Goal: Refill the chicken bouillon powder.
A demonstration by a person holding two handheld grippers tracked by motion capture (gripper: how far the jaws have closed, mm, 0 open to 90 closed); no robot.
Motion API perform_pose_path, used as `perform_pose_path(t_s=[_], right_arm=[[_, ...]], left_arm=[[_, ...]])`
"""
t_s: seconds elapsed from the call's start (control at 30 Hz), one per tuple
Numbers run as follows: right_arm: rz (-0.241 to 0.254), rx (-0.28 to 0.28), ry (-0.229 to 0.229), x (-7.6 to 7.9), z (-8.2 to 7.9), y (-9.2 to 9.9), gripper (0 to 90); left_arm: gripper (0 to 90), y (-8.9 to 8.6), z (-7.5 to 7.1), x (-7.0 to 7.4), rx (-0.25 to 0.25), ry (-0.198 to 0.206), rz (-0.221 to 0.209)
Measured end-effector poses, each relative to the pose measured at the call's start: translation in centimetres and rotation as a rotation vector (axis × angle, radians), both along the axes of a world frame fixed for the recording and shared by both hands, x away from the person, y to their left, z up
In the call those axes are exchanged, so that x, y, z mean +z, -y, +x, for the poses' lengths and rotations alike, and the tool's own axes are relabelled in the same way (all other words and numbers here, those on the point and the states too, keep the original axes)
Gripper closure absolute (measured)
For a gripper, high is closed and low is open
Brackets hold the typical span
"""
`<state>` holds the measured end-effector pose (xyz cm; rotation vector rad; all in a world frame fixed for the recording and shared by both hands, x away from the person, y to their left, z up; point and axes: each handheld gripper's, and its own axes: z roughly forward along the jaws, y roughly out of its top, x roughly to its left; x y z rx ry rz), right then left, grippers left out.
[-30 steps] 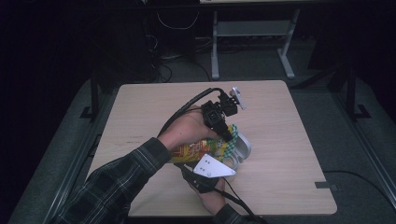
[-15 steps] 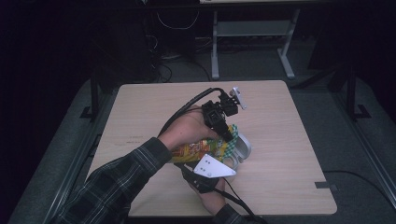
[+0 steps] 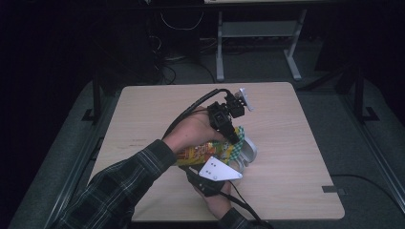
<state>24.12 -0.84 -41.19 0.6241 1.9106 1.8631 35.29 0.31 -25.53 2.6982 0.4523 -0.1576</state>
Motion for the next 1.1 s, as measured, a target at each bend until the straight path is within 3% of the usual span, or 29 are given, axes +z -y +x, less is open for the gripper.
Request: perform_pose_path(t_s=[1.1], right_arm=[[0.014, 0.005, 0.002, 0.1, -0.14, 0.01, 90.0]], left_arm=[[86.0, 0.32, 0.06, -0.04, -0.003, -0.005, 0.024]])
